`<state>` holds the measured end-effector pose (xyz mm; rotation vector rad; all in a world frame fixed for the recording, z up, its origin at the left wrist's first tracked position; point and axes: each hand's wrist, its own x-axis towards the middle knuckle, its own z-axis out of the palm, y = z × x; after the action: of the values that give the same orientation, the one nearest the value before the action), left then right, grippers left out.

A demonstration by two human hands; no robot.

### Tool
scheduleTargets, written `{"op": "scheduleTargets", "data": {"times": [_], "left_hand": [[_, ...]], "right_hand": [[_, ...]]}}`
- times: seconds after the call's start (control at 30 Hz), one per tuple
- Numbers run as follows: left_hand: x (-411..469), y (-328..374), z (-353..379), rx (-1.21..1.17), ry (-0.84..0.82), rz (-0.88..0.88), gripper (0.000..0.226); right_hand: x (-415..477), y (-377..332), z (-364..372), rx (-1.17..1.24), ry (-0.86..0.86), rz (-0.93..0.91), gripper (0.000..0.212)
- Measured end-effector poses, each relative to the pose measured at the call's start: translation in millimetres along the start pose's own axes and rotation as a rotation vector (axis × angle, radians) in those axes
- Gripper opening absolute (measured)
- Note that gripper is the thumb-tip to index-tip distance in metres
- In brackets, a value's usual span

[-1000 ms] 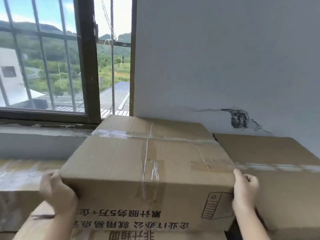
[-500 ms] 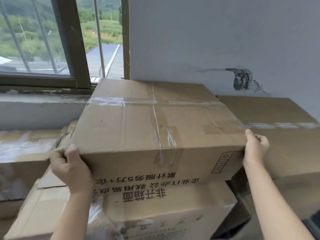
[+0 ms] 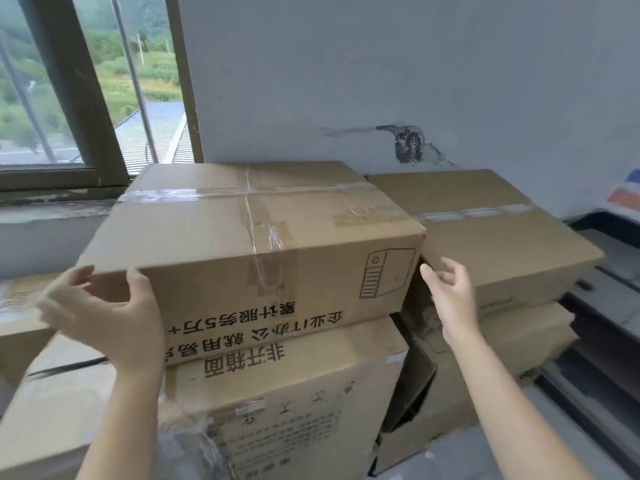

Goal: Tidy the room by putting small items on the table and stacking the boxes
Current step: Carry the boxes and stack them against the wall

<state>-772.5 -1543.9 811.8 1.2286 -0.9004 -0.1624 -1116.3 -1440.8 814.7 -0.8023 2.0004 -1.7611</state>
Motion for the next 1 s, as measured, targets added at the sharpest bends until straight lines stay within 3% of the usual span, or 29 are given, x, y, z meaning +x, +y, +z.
{"op": "scheduleTargets", "data": {"times": [0.07, 0.13, 0.23, 0.37, 0.47, 0.57, 0.63, 1.0], "left_hand": [[-41, 26, 9, -0.073, -0.137, 0.098, 0.031], [-91, 49, 19, -0.163, -0.330, 0.088, 0.029], [-180, 72, 34, -0.184, -0.749, -0.170, 0.024], [-317, 82, 35, 0.026, -1.343, -0.464, 0.019], [-422, 80, 8, 0.233, -1.781, -0.515, 0.008], [-497, 84, -29, 0.401, -2.144, -0.502, 0.018], [-528, 97, -43, 0.430, -2.285, -0.392, 0.018], [-680, 174, -101, 0.460, -2.732, -0.038, 0.016]], "right_hand": [[-16, 17, -34, -0.055, -0.011, 0.025, 0.039], [-31, 40, -73, -0.101, 0.015, 0.082, 0.032], [-55, 82, -138, -0.132, 0.105, 0.224, 0.022], [-103, 147, -219, -0.212, 0.254, 0.404, 0.027], [-156, 193, -270, -0.285, 0.325, 0.561, 0.035], [-217, 222, -311, -0.314, 0.381, 0.732, 0.039], [-253, 234, -336, -0.265, 0.460, 0.823, 0.041], [-382, 257, -424, 0.027, 0.941, 1.057, 0.044]]}}
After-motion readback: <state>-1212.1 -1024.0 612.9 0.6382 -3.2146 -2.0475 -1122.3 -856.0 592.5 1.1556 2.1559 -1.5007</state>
